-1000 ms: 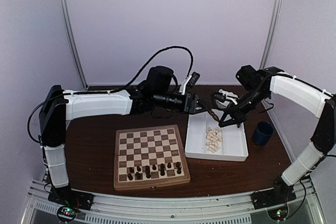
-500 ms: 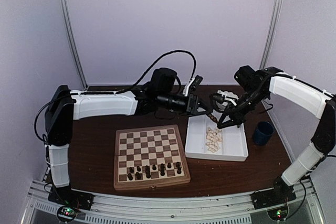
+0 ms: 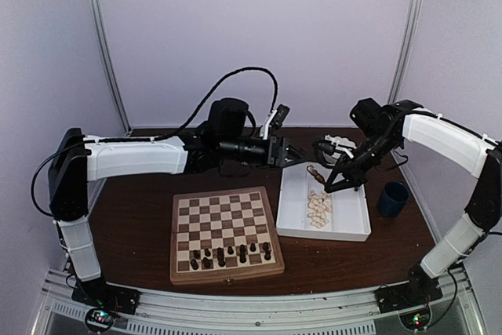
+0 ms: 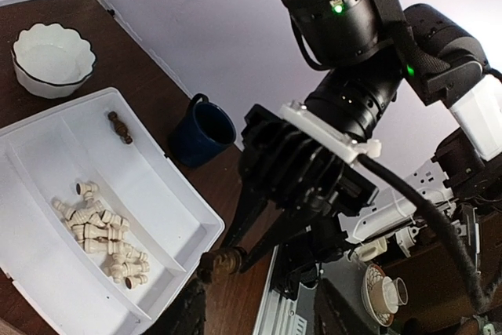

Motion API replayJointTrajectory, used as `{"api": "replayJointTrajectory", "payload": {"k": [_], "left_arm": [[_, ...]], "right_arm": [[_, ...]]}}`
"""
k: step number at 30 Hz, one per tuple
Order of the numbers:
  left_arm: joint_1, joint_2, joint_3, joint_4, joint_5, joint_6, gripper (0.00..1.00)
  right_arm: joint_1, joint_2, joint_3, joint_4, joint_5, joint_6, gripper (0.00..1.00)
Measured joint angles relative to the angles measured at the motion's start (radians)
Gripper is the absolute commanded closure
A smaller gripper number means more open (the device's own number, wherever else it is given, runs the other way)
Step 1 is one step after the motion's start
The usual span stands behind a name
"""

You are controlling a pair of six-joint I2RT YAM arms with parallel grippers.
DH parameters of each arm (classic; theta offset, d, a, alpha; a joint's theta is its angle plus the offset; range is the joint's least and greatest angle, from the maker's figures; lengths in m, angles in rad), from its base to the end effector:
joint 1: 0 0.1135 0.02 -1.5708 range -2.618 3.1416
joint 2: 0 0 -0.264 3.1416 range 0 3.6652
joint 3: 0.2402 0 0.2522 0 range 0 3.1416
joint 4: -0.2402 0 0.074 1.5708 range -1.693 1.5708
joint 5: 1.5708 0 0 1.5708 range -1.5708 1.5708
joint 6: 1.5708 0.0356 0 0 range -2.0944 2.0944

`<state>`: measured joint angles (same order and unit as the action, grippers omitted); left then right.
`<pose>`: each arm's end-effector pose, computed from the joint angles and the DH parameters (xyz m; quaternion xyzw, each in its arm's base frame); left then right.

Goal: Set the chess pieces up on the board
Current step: Pass from the right arm to the left

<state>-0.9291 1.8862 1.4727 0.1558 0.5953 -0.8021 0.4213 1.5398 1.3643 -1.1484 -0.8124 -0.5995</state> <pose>0.2536 -0.3727 0.2946 0.2267 0.7444 -0.5949 0.2013 0.2518 0.1412 0.2982 -0.4878 0.7717 0.3805 0.1476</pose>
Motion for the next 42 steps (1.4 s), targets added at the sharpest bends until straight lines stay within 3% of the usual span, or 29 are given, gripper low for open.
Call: {"api": "replayJointTrajectory", "payload": {"k": [5,12,23,32,36,42], "left_arm": [[0.001,0.031,0.036,-0.017,-0.015,-0.025,0.54],[0.001,0.109,0.095,-0.023,0.015,-0.068,0.67],[0.001,0.123,0.114,-0.023,0.054,-0.097,0.76],[0.001,0.14,0.14,-0.037,0.061,-0.108,0.91],[0.005,0.14,0.143,-0.06,0.06,-0.085,0.94],[0.021,0.034,0.115,-0.258,-0.006,0.072,0.94]], "right_arm": [[0.003,-0.004,0.0,0.0,-0.001,0.0,0.95],[0.01,-0.01,0.0,-0.001,-0.001,0.0,0.95],[0.01,-0.01,0.004,0.0,-0.002,0.001,0.95],[0.01,-0.01,0.006,0.0,-0.006,0.002,0.95],[0.01,-0.01,0.006,0.0,-0.008,0.002,0.95],[0.01,-0.012,-0.009,0.009,-0.009,0.0,0.95]]}}
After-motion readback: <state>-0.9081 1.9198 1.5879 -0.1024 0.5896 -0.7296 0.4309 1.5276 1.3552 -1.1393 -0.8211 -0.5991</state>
